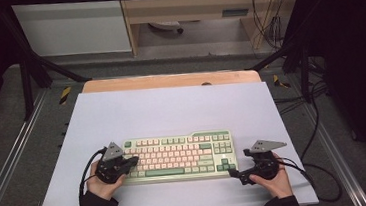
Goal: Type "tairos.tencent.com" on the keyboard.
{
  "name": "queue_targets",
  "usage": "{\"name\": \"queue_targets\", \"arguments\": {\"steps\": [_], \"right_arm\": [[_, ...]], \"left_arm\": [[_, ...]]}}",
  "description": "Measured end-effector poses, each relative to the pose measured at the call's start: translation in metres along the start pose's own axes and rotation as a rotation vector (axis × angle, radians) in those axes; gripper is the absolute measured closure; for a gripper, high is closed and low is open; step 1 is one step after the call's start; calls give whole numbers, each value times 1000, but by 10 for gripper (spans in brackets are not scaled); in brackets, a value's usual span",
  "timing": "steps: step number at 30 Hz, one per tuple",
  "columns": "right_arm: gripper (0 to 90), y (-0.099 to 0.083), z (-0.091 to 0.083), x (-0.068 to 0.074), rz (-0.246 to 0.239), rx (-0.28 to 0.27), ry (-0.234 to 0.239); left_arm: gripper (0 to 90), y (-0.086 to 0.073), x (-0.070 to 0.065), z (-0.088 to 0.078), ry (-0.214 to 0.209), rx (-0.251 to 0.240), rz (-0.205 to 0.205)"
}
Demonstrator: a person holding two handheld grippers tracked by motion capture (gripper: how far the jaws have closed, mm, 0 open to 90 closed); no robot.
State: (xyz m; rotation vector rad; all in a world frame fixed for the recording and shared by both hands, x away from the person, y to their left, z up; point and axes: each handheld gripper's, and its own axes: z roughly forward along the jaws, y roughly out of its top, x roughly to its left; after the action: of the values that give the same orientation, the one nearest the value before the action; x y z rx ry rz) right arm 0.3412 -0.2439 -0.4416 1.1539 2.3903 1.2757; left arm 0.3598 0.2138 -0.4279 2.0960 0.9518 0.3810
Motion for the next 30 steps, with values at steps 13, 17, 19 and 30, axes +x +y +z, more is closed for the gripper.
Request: {"name": "queue_targets", "arguments": {"steps": [13,17,19,30], "right_arm": [[4,0,-1,0,-6,-3,1],[4,1,0,1,-8,-1,-7],[4,2,0,2,5,2,-11],[100,13,-5,12,-35,-36,-6]], "left_arm": [[900,-1,0,1,-5,-5,-1],[900,1,-1,-7,-11,-23,3],[900,1,0,-10,-16,-30,5],[900,1,0,-13,-22,-40,5]]}}
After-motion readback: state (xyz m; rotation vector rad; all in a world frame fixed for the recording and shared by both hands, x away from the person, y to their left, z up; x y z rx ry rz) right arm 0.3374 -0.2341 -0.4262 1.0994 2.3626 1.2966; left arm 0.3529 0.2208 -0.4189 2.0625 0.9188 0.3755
